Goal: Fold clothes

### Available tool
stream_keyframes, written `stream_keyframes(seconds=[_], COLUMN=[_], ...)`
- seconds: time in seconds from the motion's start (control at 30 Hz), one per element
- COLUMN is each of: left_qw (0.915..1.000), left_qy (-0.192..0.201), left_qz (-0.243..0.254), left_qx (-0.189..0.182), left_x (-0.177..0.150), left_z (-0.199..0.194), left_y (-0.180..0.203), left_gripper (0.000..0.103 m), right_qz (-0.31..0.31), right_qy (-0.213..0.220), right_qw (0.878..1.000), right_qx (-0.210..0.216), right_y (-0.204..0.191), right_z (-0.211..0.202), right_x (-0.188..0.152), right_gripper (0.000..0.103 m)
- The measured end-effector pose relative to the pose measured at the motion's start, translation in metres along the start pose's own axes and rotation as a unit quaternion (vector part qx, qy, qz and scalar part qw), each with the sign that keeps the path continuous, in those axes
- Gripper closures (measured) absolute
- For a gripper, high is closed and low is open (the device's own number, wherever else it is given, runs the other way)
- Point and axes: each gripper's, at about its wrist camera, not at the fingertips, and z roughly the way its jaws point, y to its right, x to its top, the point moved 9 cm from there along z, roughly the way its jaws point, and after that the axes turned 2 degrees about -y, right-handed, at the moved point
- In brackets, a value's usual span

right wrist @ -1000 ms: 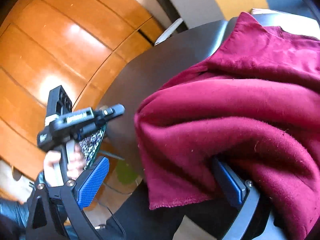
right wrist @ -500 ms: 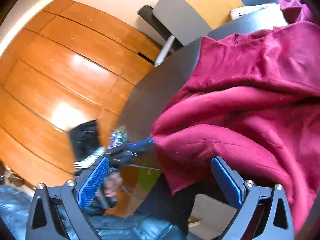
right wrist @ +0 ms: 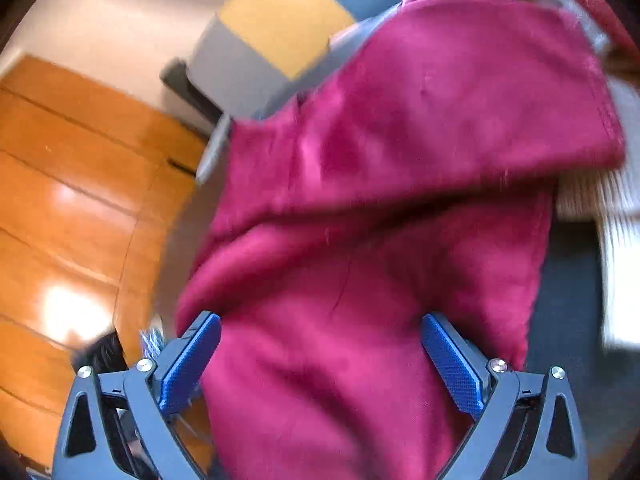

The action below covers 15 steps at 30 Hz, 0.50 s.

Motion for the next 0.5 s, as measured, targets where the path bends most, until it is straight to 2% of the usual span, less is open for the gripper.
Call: stream_keyframes(seconds=[0.03,0.1,0.13,0.17,0.23,0.3,0.4,0.5], left_qw=[1.0000,0.9986,0.9953,0.9902,0.9929,0.9981,0.9959,0.9917], left_qy=[-0.009,-0.041,-0.063,-0.082,-0.078,-0.012,0.069,0.110], left_qz=[-0.003,-0.008,-0.007,-0.006,-0.032,-0.053,-0.058,-0.065], left_qx=[0.002,0.030,0.074,0.113,0.083,0.030,0.006,-0.015], left_x=[-0.008,-0.030,-0.042,-0.054,-0.069,-0.056,-0.025,0.006], left_z=[-0.001,0.002,0.007,0.012,0.009,-0.019,-0.054,-0.062], left_y=[-0.004,-0.014,-0.025,-0.035,-0.037,-0.026,-0.014,-0.004], left_gripper=[0.095,0.094,0.094,0.100,0.101,0.098,0.091,0.090], right_qz=[0.004,0.011,0.009,0.009,0.022,0.036,0.057,0.078], right_qy=[0.005,0.014,0.015,0.019,0.030,0.041,0.058,0.074], right_qw=[1.000,1.000,1.000,1.000,0.999,0.998,0.996,0.992], right_qx=[-0.002,-0.005,-0.006,-0.002,0.012,0.027,0.049,0.071], right_y=[0.003,0.009,0.010,0.012,0.011,0.011,0.010,0.009], right_z=[0.000,-0.001,-0.001,0.000,-0.003,-0.006,-0.012,-0.017], right_x=[0.007,0.020,0.024,0.028,0.032,0.035,0.040,0.045], right_gripper=[0.003,0.008,0.011,0.012,0.014,0.014,0.013,0.008])
